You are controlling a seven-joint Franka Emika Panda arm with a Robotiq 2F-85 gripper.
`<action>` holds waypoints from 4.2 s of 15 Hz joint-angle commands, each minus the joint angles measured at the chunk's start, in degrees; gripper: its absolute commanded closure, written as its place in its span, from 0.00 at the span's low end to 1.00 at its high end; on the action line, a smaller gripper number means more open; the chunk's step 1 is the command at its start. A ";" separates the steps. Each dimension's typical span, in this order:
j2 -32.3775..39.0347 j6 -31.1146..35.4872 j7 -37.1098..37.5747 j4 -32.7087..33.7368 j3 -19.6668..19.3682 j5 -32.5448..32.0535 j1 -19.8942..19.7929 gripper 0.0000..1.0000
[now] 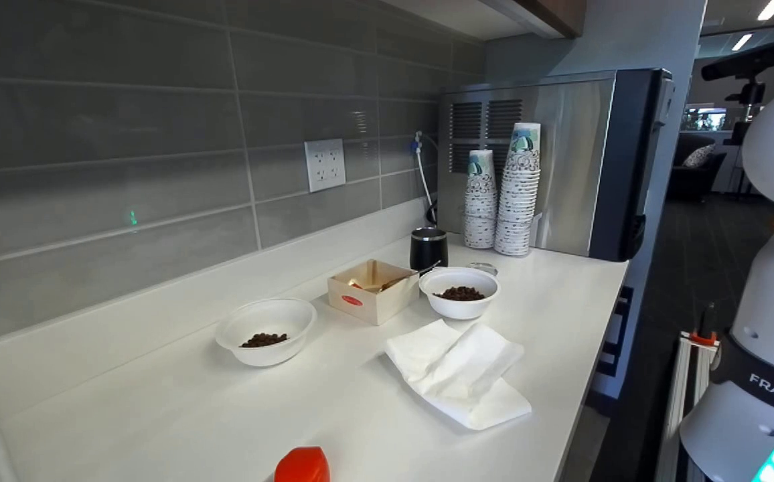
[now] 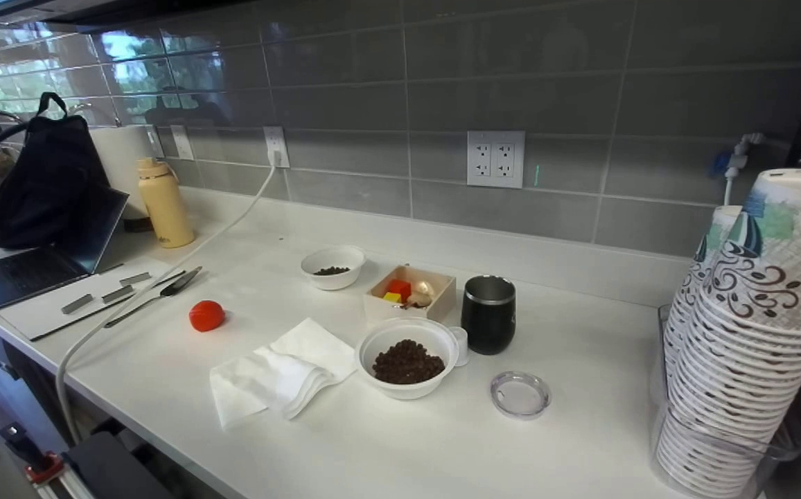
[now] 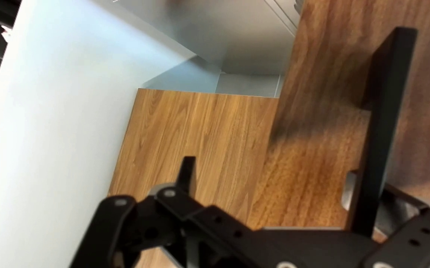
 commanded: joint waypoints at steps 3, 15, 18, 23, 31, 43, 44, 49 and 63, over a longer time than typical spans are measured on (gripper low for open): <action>-3.14 -1.15 0.11 -1.98 -2.41 -5.55 -3.05 0.00; -4.27 -0.96 0.55 -1.91 -2.16 -6.54 -1.86 0.00; -2.95 -0.66 0.63 -0.55 -2.33 -5.80 -0.67 0.00; 0.79 0.23 0.68 2.38 -2.29 -5.47 1.03 0.00; 10.17 1.26 -0.63 8.82 -2.05 -3.96 5.13 0.00; 23.97 1.21 -7.15 19.05 -4.38 1.92 16.58 0.00; 24.79 1.60 -7.58 19.51 -4.51 2.58 17.32 0.00; 28.19 6.80 -7.43 19.83 -2.87 4.57 18.21 0.00; 26.24 5.13 -3.75 16.95 6.18 3.96 15.72 0.00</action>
